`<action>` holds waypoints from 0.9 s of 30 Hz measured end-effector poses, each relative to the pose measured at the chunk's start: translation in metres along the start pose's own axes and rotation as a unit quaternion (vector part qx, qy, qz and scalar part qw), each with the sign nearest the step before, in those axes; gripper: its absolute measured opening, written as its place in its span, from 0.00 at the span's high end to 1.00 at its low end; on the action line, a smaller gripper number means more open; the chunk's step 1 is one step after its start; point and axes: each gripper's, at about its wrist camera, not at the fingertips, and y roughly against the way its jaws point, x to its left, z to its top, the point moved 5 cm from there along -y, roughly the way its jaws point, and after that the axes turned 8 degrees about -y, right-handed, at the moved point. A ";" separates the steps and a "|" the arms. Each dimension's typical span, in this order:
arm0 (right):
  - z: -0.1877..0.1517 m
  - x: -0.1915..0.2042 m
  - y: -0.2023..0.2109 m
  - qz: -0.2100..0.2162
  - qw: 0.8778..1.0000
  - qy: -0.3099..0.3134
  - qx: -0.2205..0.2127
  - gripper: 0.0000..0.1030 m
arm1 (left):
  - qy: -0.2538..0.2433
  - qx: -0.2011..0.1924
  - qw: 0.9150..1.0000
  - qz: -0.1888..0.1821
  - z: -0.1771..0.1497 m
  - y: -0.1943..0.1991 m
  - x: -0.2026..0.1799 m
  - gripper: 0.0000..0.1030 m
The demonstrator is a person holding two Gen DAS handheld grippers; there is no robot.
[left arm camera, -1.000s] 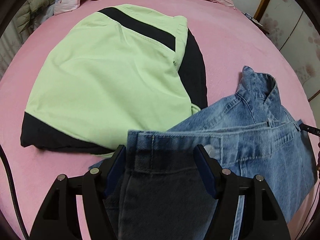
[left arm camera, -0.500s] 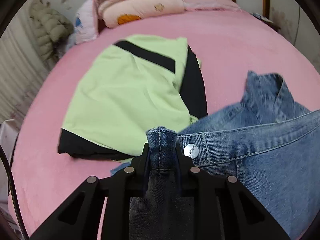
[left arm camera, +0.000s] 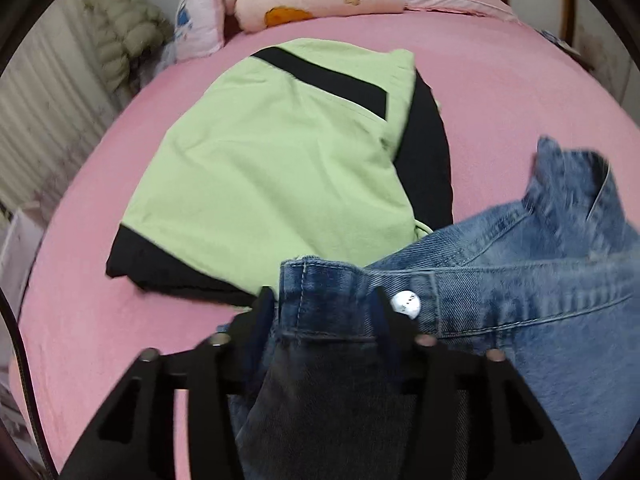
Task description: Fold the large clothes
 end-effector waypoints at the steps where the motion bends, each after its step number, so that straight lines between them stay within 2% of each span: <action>1: 0.000 0.002 0.009 0.000 1.000 0.000 -0.005 0.62 | 0.008 0.006 1.000 -0.003 0.001 0.009 0.003 0.47; 4: -0.008 0.010 0.053 0.033 0.999 -0.004 -0.034 0.60 | 0.016 -0.017 0.999 -0.027 0.001 0.045 -0.003 0.43; 6: -0.024 0.025 0.083 0.081 0.996 -0.011 -0.046 0.58 | 0.020 -0.031 0.999 -0.033 -0.007 0.072 -0.013 0.28; 8: -0.047 0.039 0.101 0.136 0.990 -0.012 -0.035 0.56 | 0.022 -0.043 0.997 -0.060 -0.022 0.097 -0.030 0.27; 10: -0.079 0.070 0.108 0.164 0.986 0.009 -0.018 0.56 | 0.024 -0.043 0.995 -0.086 -0.041 0.114 -0.049 0.27; 13: -0.126 0.100 0.108 0.168 0.984 0.058 -0.006 0.56 | 0.027 -0.036 0.994 -0.096 -0.073 0.123 -0.074 0.27; 15: -0.148 0.112 0.101 0.171 0.982 0.079 0.002 0.56 | 0.014 -0.024 0.996 -0.080 -0.097 0.118 -0.089 0.27; 17: -0.173 0.115 0.097 0.157 0.982 0.100 -0.003 0.56 | -0.007 -0.002 0.999 -0.051 -0.116 0.101 -0.096 0.27; 19: -0.182 0.104 0.079 0.120 0.985 0.121 -0.002 0.56 | -0.006 0.013 0.999 -0.043 -0.128 0.089 -0.091 0.27; 21: -0.184 0.080 0.071 0.094 0.988 0.119 -0.008 0.58 | 0.003 0.003 0.999 -0.048 -0.135 0.087 -0.079 0.26; 24: -0.174 0.037 0.069 0.038 0.993 0.107 -0.034 0.59 | 0.004 -0.006 1.000 -0.008 -0.139 0.087 -0.056 0.25; 26: -0.164 -0.007 0.069 -0.013 0.995 0.085 -0.047 0.59 | 0.023 0.000 1.000 0.004 -0.143 0.084 -0.035 0.25; 27: -0.162 -0.022 0.069 -0.014 0.996 0.073 -0.047 0.56 | 0.034 0.003 0.999 0.019 -0.144 0.082 -0.023 0.25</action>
